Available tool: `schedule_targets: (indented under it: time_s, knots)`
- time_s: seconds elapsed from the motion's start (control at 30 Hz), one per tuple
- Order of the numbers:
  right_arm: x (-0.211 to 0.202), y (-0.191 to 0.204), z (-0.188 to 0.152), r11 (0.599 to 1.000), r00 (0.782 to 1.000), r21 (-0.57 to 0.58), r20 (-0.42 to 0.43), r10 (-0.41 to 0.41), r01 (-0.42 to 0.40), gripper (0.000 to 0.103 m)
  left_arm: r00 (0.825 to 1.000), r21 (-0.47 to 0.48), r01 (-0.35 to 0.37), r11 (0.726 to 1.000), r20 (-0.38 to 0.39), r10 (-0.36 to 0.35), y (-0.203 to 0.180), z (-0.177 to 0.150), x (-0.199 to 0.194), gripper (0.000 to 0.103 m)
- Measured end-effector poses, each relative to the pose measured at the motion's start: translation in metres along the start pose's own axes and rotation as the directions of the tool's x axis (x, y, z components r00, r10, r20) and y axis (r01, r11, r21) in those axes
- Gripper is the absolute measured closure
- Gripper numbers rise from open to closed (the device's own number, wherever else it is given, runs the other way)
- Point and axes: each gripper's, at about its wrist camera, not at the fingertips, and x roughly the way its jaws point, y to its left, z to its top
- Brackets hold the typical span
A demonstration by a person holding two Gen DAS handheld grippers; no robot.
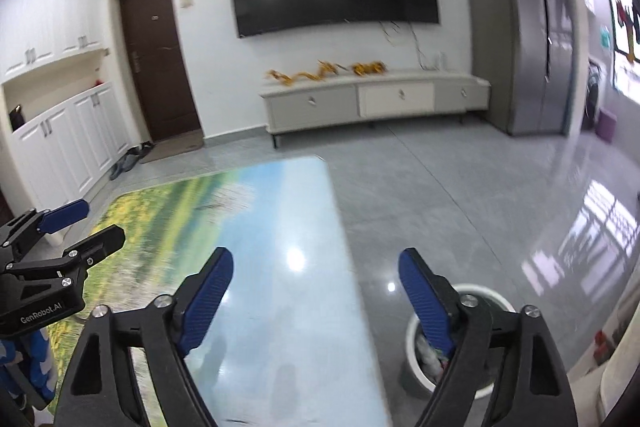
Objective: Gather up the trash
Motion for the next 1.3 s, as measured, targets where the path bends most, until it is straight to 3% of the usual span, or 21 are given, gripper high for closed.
schedule_targets:
  time_s: [0.2,0.4,0.5,0.93,1.3]
  knots:
    - [-0.018,0.046,0.001,0.998,0.998,-0.058,0.068,0.003,0.001,0.008,0.99,-0.079,-0.105,0.991,0.084,0.112,0.044,-0.01,-0.046,0.019]
    - [-0.034,0.057,0.003,0.997,0.994,-0.073,0.109,-0.03,0.039,0.004,0.972,-0.127,-0.152,0.98,0.163,0.172,0.062,-0.012,-0.076,0.0]
    - [-0.042,0.059,0.001,0.996,0.99,-0.066,0.127,-0.052,0.061,0.002,0.962,-0.131,-0.171,0.977,0.192,0.194,0.061,-0.012,-0.087,0.0]
    - [-0.067,0.06,-0.004,0.995,0.98,-0.03,0.181,-0.084,0.091,0.0,0.955,-0.13,-0.169,0.977,0.224,0.195,0.052,-0.02,-0.111,0.0]
    - [-0.075,0.06,-0.009,0.985,0.963,-0.044,0.221,-0.152,0.165,0.0,0.951,-0.113,-0.194,0.975,0.222,0.215,0.043,-0.025,-0.108,0.0]
